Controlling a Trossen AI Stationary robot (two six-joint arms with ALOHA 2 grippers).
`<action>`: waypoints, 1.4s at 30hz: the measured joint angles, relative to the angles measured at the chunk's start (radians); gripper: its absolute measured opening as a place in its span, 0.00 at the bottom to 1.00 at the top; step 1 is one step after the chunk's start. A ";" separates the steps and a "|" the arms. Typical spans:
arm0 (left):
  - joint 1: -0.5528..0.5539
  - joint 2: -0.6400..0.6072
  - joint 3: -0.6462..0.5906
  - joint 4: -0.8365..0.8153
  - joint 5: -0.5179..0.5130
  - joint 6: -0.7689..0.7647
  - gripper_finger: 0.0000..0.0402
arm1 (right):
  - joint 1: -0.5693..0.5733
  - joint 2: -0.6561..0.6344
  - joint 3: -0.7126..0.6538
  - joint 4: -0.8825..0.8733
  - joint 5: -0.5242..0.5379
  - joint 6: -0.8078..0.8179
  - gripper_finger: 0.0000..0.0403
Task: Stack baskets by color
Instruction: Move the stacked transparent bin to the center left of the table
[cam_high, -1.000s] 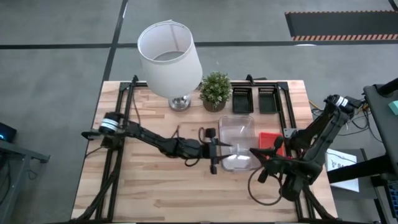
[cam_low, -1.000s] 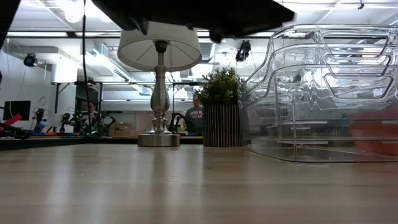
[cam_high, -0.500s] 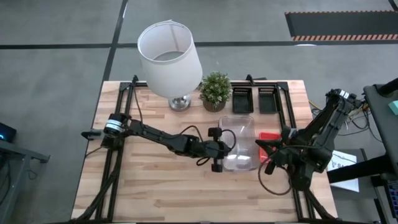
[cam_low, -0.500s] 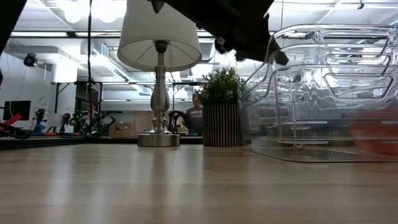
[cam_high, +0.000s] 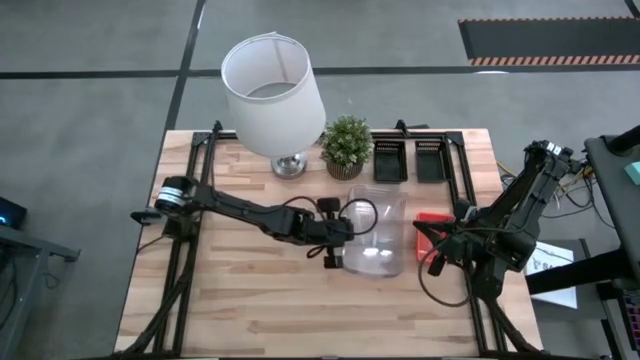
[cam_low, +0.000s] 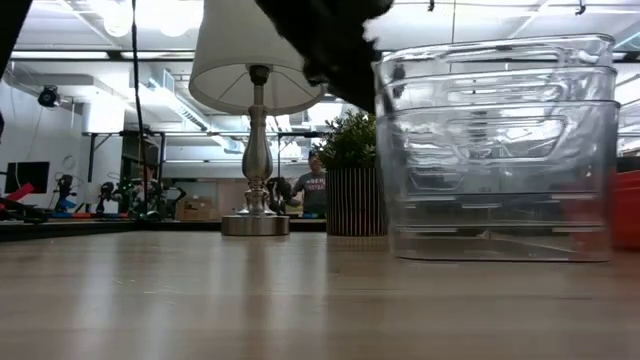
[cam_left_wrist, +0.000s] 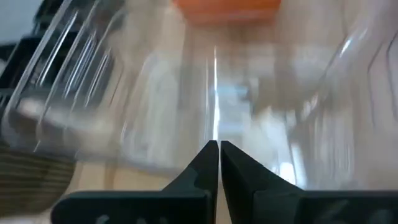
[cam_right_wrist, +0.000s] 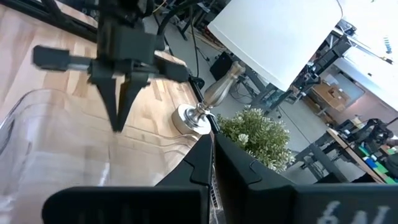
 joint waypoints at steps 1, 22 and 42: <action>0.001 -0.011 -0.002 -0.041 -0.001 -0.005 0.00 | 0.000 0.000 0.000 0.000 -0.003 0.000 0.02; 0.013 -0.133 -0.067 -0.005 0.024 -0.044 0.00 | 0.000 0.003 0.000 0.009 -0.034 0.022 0.02; 0.011 -0.169 -0.107 -0.907 0.127 -0.402 0.00 | 0.000 0.003 -0.009 0.009 -0.053 0.027 0.02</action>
